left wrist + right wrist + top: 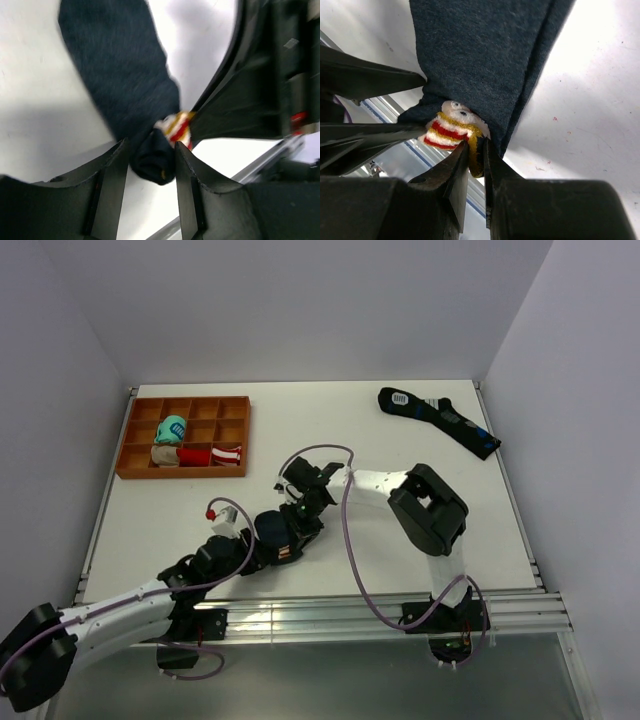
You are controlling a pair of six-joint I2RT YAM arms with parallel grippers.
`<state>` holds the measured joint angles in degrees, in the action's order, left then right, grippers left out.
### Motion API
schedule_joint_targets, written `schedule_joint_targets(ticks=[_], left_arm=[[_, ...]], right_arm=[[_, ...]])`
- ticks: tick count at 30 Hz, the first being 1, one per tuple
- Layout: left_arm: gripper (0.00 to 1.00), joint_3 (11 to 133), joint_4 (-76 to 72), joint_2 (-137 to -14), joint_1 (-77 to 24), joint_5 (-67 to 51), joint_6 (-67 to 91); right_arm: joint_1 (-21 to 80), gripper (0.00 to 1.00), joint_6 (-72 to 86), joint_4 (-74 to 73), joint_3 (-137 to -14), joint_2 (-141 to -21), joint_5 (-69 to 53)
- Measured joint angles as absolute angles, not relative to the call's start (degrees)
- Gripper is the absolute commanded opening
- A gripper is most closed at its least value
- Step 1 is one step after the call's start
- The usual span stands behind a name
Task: Roll the socks
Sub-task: Roll the sock at the center of the board.
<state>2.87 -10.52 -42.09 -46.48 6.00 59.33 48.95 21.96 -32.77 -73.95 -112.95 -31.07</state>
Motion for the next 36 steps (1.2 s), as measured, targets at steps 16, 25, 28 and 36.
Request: schedule_joint_targets(ticks=[16, 25, 28, 36], left_arm=[[0.44, 2.9, -10.7, -42.8, -53.0, 14.8, 61.1], [0.38, 2.9, -11.0, -44.9, -54.2, 16.4, 62.2], [0.31, 2.9, -11.2, -45.0, -54.3, 16.6, 62.7], [0.14, 2.9, -13.1, -48.3, -54.3, 16.9, 64.6]], right_arm=[[48.9, 0.09, 20.9, -36.7, -77.0, -114.6, -30.7], [48.9, 0.10, 20.4, -37.6, -77.8, -114.8, -30.5], [48.9, 0.10, 20.3, -37.8, -78.1, -115.0, -30.5], [48.9, 0.11, 20.0, -39.0, -79.6, -116.0, -30.5]])
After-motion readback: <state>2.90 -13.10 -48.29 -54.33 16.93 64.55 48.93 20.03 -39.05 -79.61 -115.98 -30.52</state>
